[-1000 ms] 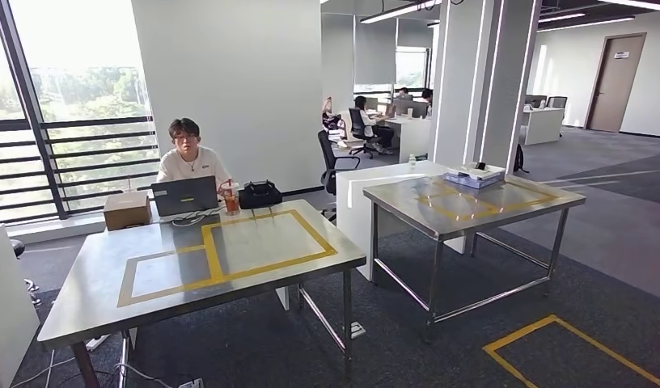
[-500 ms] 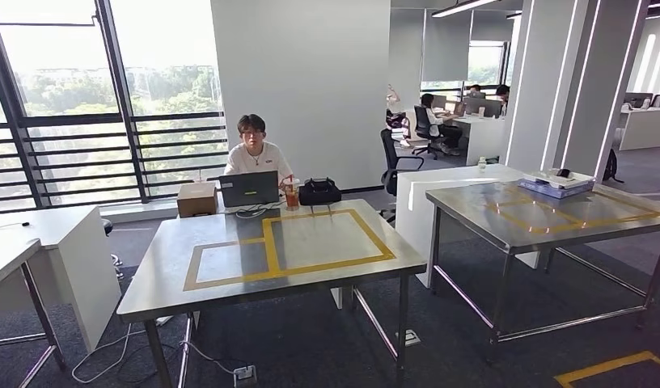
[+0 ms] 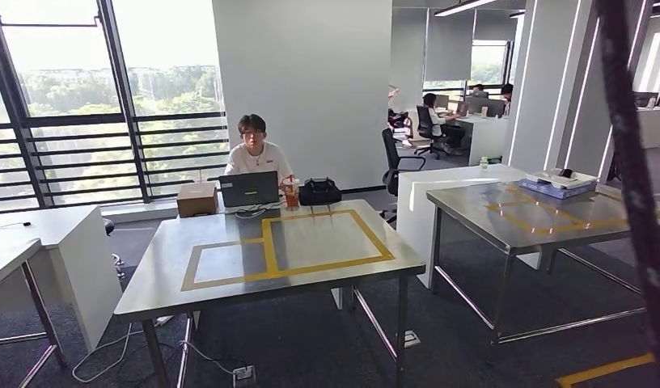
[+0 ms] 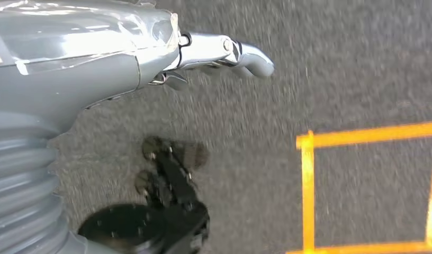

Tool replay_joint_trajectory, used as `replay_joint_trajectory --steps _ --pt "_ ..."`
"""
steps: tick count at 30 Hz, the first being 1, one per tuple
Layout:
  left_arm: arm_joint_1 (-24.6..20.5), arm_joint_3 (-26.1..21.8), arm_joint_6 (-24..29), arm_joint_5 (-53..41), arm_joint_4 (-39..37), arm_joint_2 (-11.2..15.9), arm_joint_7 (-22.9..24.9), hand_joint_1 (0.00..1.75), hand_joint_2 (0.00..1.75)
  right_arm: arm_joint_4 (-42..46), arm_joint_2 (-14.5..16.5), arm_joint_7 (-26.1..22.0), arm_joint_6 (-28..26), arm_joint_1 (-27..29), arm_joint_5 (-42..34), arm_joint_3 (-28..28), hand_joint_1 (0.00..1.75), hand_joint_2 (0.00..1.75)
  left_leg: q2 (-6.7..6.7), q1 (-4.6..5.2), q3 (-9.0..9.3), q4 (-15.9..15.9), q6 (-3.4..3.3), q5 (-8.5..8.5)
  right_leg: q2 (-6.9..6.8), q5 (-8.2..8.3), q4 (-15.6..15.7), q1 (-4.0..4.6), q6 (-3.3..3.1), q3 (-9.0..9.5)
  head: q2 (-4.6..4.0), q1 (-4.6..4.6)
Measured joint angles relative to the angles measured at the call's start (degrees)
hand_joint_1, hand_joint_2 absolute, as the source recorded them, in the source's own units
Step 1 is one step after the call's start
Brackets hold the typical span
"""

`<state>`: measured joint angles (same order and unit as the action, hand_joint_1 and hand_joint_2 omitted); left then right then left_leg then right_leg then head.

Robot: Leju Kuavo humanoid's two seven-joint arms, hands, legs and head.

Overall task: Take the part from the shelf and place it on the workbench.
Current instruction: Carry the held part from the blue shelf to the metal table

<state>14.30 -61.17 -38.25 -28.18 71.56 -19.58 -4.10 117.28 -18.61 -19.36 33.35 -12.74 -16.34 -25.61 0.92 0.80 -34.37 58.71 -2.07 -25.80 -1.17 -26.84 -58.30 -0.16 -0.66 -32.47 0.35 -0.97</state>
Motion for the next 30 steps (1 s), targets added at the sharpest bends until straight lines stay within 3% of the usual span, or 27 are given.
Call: replay_joint_trajectory --steps 3,6,7,8,9,11,12,14,16,18,20,22,24,25,27,28,30 --pt "0.3 0.4 0.0 0.0 0.4 -0.2 0.0 0.00 1.75 0.0 0.0 -0.1 0.0 0.1 0.0 0.1 1.75 1.75 -0.43 -0.48 1.51 -2.1 -0.41 0.99 -0.01 -0.76 -1.2 0.21 0.54 -0.56 -0.01 0.02" --pt "0.5 1.1 0.0 -0.3 0.5 -0.3 -0.1 0.00 1.75 0.0 -0.1 -0.3 0.0 0.5 0.0 0.2 1.75 1.75 -0.92 -0.82 2.26 -3.0 -0.57 1.44 0.72 -4.53 -10.6 -0.23 0.54 -5.21 0.01 0.26" --pt "0.5 1.3 0.0 -0.4 0.5 -0.3 -0.2 0.00 1.75 0.0 -0.1 -0.3 0.0 0.8 0.0 0.3 1.75 1.75 -1.14 -0.84 2.27 -2.9 -0.48 1.37 0.82 -5.41 -13.6 -0.44 0.77 -6.96 0.01 0.33" --pt "0.5 1.4 0.0 -0.5 0.4 -0.3 -0.2 0.00 1.75 0.0 -0.1 -0.3 0.0 0.9 0.0 0.3 1.75 1.75 -1.39 -0.89 2.30 -2.8 -0.33 1.24 0.85 -5.34 -14.7 -0.68 1.23 -7.79 0.01 0.37" --pt "0.5 1.6 0.0 -0.5 0.4 -0.3 -0.3 0.00 1.75 0.0 -0.1 -0.3 0.0 1.0 0.0 0.3 1.75 1.75 -1.60 -0.98 2.36 -2.7 -0.12 1.08 0.86 -4.40 -13.6 -0.90 1.83 -7.51 0.01 0.40" --pt "0.6 1.7 0.0 -0.6 0.4 -0.3 -0.3 0.00 1.75 0.0 -0.1 -0.3 0.0 1.1 0.0 0.4 1.75 1.75 -1.95 -1.29 2.49 -2.0 0.57 0.50 0.83 -0.97 -6.2 -1.41 3.08 -4.18 0.01 0.47" --pt "0.6 1.8 0.0 -0.6 0.4 -0.3 -0.3 0.00 1.75 0.0 -0.1 -0.4 0.0 1.1 0.0 0.4 1.75 1.75 -2.09 -1.29 2.45 -1.6 0.98 0.10 0.88 0.22 -2.9 -1.48 3.26 -2.62 0.01 0.52" --pt "0.8 1.9 0.0 -0.6 0.5 -0.2 -0.4 0.00 1.75 -0.1 -0.1 -0.4 0.0 1.1 0.0 0.5 1.75 1.75 -2.24 -1.18 2.24 -0.9 1.68 -0.56 1.03 0.90 -0.3 -1.34 2.42 -1.21 0.01 0.50" --pt "0.8 2.0 0.0 -0.6 0.5 -0.2 -0.4 0.00 1.75 -0.1 -0.1 -0.5 0.0 1.2 0.0 0.5 1.75 1.75 -2.25 -1.23 2.13 -0.7 2.06 -0.85 1.16 0.74 -0.5 -1.21 1.24 -1.18 0.01 0.38" --pt "0.8 2.0 0.0 -0.6 0.5 -0.2 -0.4 0.00 1.75 -0.1 -0.1 -0.5 0.0 1.3 0.0 0.5 1.75 1.75 -1.87 -1.43 1.56 0.7 2.45 -1.73 1.18 0.64 -0.5 -1.36 0.62 -1.03 0.01 0.26" --pt "0.8 2.1 0.0 -0.6 0.5 -0.2 -0.4 0.00 1.75 -0.1 -0.1 -0.5 0.0 1.3 0.0 0.6 1.75 1.75 -1.33 -1.50 -0.89 5.7 2.82 -4.25 1.17 0.44 -0.5 -1.32 0.14 -0.76 0.00 0.15" --pt "0.8 2.0 0.0 -0.6 0.5 -0.2 -0.4 0.00 1.75 -0.1 -0.1 -0.5 0.0 1.3 0.0 0.5 1.75 1.75 -1.07 -1.50 -5.14 13.3 2.88 -6.97 1.15 0.06 -0.5 -1.01 -0.26 -0.58 0.00 0.07" --pt "0.9 2.0 -0.3 -0.6 0.5 -0.2 -0.5 0.00 1.75 -0.1 -0.1 -0.5 0.0 1.4 0.0 0.5 1.75 1.75 -1.01 -1.36 -7.39 15.9 2.39 -6.22 1.16 -0.52 -0.4 -0.50 -0.57 -0.10 -0.01 0.04" --pt "0.9 2.0 -0.5 -0.6 0.5 -0.2 -0.6 0.00 1.75 -0.1 -0.1 -0.5 0.0 1.3 0.0 0.5 1.75 1.75 -1.01 -1.16 -6.63 13.6 1.76 -4.20 1.15 -0.86 -0.4 -0.20 -0.67 0.36 -0.01 0.03" --pt "1.0 2.0 -0.9 -0.6 0.6 0.0 -0.9 0.00 1.75 -0.1 -0.1 -0.5 0.0 1.3 0.0 0.6 1.75 1.75 -0.69 -0.28 -3.31 6.1 -0.43 -0.23 1.08 -1.46 -0.3 0.20 -0.76 1.26 -0.01 0.07" --pt "1.0 2.0 -1.0 -0.6 0.8 0.0 -1.0 0.00 1.75 -0.1 -0.1 -0.5 0.0 1.3 0.0 0.6 1.75 1.75 -0.32 0.25 -1.82 3.0 -1.46 0.59 1.04 -1.73 -0.1 0.24 -0.67 1.55 -0.01 0.10" --pt "1.0 2.0 -1.0 -0.6 1.1 0.2 -1.1 0.00 1.75 -0.1 0.0 -0.5 0.1 1.3 0.0 0.6 1.75 1.75 0.22 1.14 -0.46 0.3 -2.60 0.19 0.79 -1.79 -0.1 0.00 -0.01 1.92 0.00 0.09"
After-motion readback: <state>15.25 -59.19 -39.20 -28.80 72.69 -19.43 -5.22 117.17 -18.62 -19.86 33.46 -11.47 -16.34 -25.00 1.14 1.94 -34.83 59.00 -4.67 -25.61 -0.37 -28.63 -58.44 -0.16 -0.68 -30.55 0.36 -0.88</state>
